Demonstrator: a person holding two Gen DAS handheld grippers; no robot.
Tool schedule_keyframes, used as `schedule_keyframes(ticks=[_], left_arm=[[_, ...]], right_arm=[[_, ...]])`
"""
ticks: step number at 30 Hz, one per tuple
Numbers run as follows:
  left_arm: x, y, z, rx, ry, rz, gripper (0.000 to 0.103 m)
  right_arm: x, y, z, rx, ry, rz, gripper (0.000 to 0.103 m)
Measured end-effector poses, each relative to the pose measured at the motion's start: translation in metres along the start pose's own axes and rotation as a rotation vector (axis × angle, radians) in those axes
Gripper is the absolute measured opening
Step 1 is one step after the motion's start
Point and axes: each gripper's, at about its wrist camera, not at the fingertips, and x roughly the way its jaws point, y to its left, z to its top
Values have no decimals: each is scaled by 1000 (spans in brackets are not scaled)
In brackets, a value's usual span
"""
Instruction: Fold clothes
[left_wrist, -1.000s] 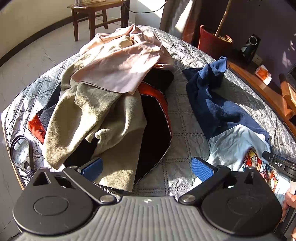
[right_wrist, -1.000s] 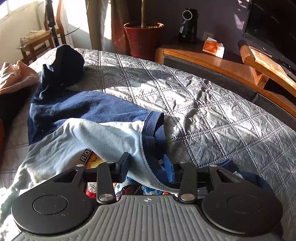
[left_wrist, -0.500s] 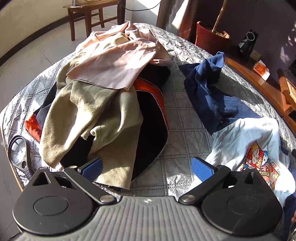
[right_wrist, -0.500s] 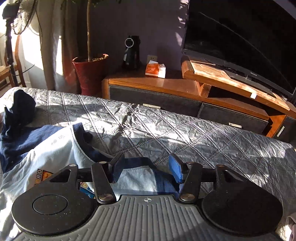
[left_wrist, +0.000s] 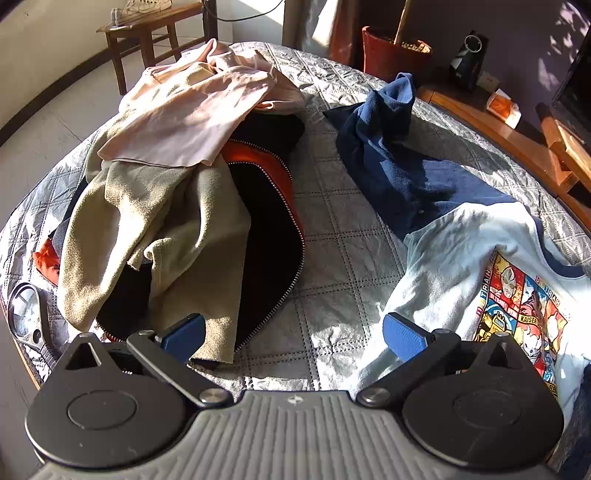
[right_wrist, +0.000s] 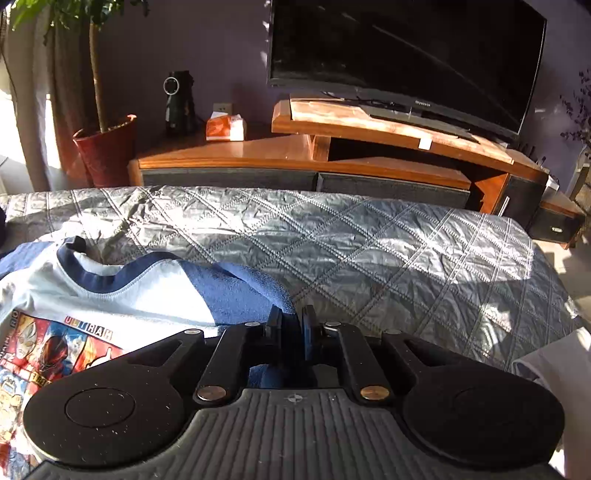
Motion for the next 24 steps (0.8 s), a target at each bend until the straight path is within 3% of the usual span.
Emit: schedule_keyframes(ticks=[4, 7, 9, 11, 15, 17, 20, 24], left_arm=[[1, -5, -1, 16, 5, -6, 102], [1, -8, -2, 26, 4, -16, 102], [1, -10, -3, 39, 4, -15, 102], [2, -10, -3, 39, 7, -11, 102], [2, -9, -3, 41, 5, -14, 102], [2, -9, -3, 44, 6, -18, 102], [0, -9, -3, 46, 3, -29, 102], [-1, -10, -3, 60, 7, -40, 102]], right_arm=[[-5, -3, 19, 38, -2, 51, 28], [-19, 17, 13, -35, -28, 109, 45], [-30, 38, 5, -127, -87, 74, 50], [-35, 48, -2, -135, -116, 37, 55], [-31, 51, -12, -105, 1, 164, 42], [-42, 39, -21, -38, 27, 205, 42], [-64, 12, -52, 73, 163, 303, 44], [-109, -5, -112, -38, 374, 428, 49]])
